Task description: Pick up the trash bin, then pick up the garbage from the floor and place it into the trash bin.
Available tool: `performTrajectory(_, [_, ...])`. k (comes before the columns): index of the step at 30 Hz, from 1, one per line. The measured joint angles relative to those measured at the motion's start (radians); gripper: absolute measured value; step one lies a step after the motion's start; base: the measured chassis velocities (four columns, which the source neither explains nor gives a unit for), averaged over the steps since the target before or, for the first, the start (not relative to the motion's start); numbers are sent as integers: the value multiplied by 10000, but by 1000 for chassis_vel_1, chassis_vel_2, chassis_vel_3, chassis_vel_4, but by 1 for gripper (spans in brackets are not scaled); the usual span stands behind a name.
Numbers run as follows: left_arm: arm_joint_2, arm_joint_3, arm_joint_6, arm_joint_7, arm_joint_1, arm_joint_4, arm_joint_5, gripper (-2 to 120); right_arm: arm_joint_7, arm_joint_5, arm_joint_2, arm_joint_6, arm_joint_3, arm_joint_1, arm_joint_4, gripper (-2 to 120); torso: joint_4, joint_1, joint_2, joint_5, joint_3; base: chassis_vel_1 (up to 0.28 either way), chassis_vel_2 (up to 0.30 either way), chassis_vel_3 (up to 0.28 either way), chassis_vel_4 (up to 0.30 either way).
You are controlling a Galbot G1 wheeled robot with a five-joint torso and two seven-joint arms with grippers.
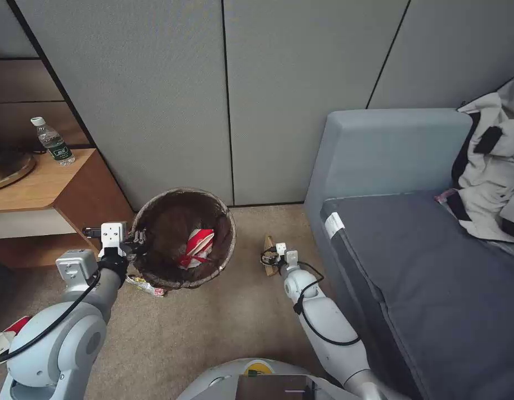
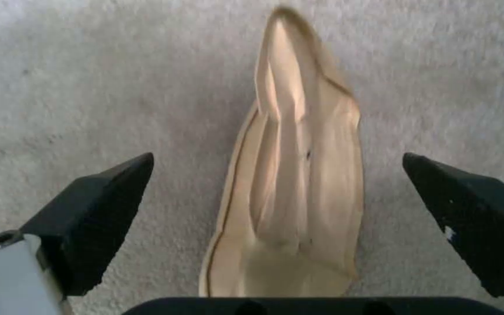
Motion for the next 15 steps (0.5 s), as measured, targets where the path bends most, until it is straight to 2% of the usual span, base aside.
performTrajectory(4, [8, 0, 0, -2, -9, 0, 0, 2, -8, -16, 50, 54, 36, 26, -250, 97, 0, 0, 0, 0, 0, 0, 0, 0, 0])
performTrajectory(10, [2, 0, 0, -2, -3, 1, 0, 2, -9, -16, 70, 79, 79, 29, -468, 73, 0, 0, 0, -1, 0, 0, 0, 0, 0])
performTrajectory(11, [2, 0, 0, -2, -3, 1, 0, 2, -9, -16, 70, 79, 79, 29, -468, 73, 0, 0, 0, -1, 0, 0, 0, 0, 0])
performTrajectory(14, [9, -7, 0, -3, -2, 0, -1, 2, -18, -13, 78, 79, 107, 7, -500, 59, 0, 0, 0, -1, 0, 0, 0, 0, 0])
performTrajectory(15, [9, -7, 0, -3, -2, 0, -1, 2, -18, -13, 78, 79, 107, 7, -500, 59, 0, 0, 0, -1, 0, 0, 0, 0, 0])
